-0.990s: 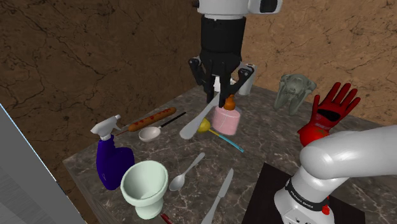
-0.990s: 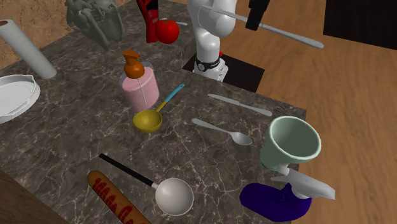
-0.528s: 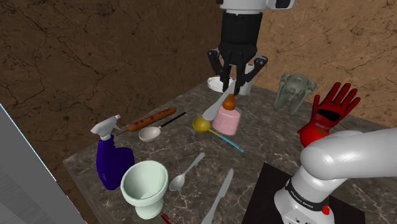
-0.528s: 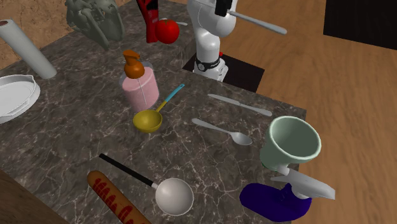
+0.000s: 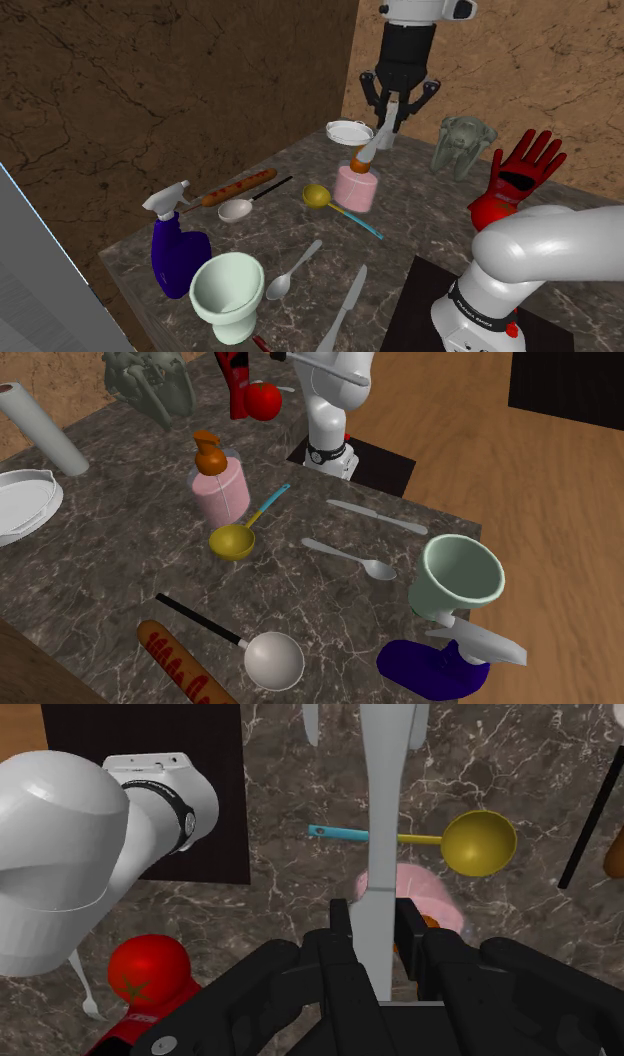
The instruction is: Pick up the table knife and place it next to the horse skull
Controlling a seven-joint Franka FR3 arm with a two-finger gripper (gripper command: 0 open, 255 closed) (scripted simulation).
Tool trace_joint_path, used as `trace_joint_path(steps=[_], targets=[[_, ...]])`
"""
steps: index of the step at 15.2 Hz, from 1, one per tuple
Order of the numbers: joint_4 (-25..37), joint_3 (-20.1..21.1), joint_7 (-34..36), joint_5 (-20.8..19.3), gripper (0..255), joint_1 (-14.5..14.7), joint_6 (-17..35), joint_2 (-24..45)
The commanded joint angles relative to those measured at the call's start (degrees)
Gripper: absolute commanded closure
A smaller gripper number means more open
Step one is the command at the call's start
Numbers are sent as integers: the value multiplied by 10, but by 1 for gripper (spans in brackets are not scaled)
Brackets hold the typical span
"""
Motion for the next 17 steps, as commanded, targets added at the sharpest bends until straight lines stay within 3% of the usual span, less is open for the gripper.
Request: trace_joint_path(steps=[1, 9, 17], targets=[[-10, -27, -30, -18, 255, -4, 3, -2], [-31, -119, -136, -88, 255, -27, 33, 17], [-12, -203, -235, -150, 255, -57, 70, 72]])
